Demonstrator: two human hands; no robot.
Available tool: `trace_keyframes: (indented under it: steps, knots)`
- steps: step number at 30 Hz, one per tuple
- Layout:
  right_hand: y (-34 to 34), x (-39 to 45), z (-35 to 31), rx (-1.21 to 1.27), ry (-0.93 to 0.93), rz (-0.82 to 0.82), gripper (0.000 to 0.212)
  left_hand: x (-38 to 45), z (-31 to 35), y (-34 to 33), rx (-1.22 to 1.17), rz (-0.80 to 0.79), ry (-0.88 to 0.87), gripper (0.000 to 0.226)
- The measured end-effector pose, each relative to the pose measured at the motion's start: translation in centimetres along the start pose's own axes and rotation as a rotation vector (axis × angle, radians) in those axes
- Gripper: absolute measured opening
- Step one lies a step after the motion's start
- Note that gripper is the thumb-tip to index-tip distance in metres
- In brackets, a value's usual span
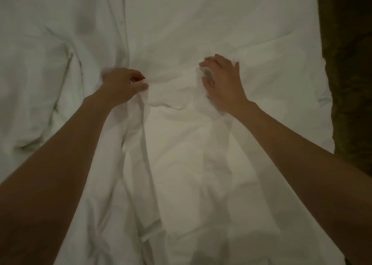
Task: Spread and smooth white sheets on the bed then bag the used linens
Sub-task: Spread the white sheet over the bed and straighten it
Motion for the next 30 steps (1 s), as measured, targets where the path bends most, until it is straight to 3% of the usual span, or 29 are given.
trace_keyframes:
  steps: [7, 14, 16, 19, 21, 23, 25, 30]
  knots:
    - [-2.5, 2.3, -4.1, -0.022, 0.052, -0.059, 0.039, 3.2, 1.0, 3.5, 0.017, 0.062, -0.094, 0.026]
    - [-4.8, 3.4, -4.8, -0.171, 0.086, -0.089, 0.052, 5.7, -0.4, 1.7, -0.144, 0.088, 0.017, 0.020]
    - [-4.9, 3.1, -5.4, -0.232, 0.156, -0.050, 0.053, 5.4, -1.6, 1.1, -0.286, 0.150, 0.075, 0.014]
    - [-5.9, 2.1, -6.1, -0.312, 0.281, -0.060, 0.054, 3.6, -3.2, -0.2, -0.731, 0.306, 0.230, 0.008]
    - [-6.8, 1.6, -5.4, -0.391, 0.321, -0.142, 0.054, 2.7, -3.9, -1.6, -1.015, 0.361, 0.322, 0.019]
    - [-6.2, 2.2, -4.0, -0.390, 0.288, -0.168, 0.054, 2.1, -4.0, -2.6, -1.153, 0.339, 0.402, 0.027]
    - [-3.8, 3.5, -2.3, -0.299, 0.207, -0.092, 0.052, 2.1, -3.7, -2.3, -1.114, 0.334, 0.429, 0.037]
    - [4.1, 5.0, 5.8, -0.312, 0.017, 0.092, 0.045, 4.2, 1.3, 0.2, -0.413, 0.329, 0.104, 0.031]
Point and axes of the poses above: each hand's wrist, its own x-axis towards the middle knuckle, its own y-axis out of the back of the hand, z = x × y, the point moved 7 cm from there along x, towards the middle knuckle, and after that the axes turned 5 degrees about z, right-handed, at the moved point
